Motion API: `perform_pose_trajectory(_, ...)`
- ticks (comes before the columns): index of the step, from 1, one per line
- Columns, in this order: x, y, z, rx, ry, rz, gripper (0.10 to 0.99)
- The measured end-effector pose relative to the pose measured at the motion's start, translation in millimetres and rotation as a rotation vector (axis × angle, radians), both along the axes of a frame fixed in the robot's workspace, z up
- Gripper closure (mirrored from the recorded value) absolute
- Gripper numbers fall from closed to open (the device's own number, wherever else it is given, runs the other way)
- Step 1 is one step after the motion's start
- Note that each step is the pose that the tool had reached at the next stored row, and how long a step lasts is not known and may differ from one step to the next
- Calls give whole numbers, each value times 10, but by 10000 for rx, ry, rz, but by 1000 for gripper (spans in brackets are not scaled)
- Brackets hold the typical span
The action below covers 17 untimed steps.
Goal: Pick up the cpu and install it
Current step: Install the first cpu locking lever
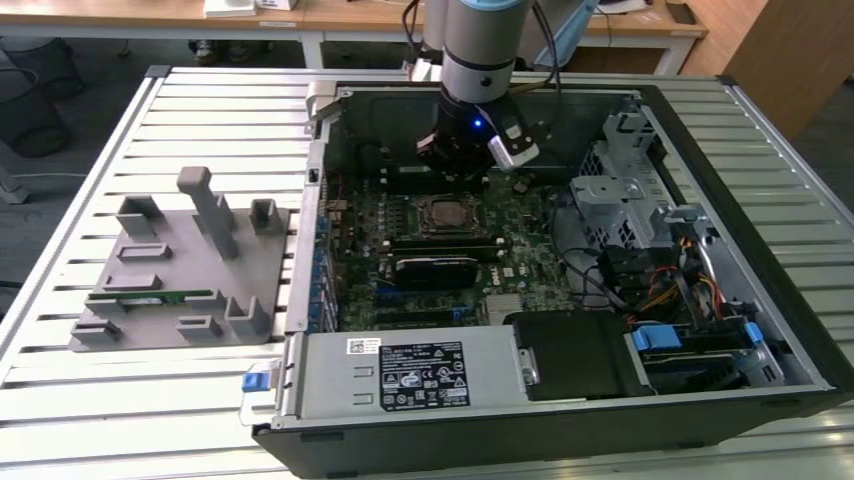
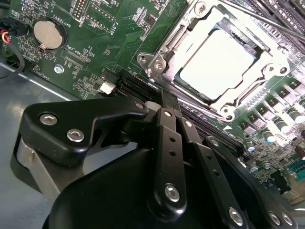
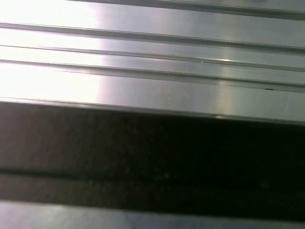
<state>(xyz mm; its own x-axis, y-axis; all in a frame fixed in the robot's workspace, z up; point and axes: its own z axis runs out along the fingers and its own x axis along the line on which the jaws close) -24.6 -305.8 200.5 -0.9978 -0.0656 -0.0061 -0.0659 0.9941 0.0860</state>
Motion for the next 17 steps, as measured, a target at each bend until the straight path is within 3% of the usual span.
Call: perform_pose_trajectory(17, -1, -2, -29, -232, 5, 0, 980)
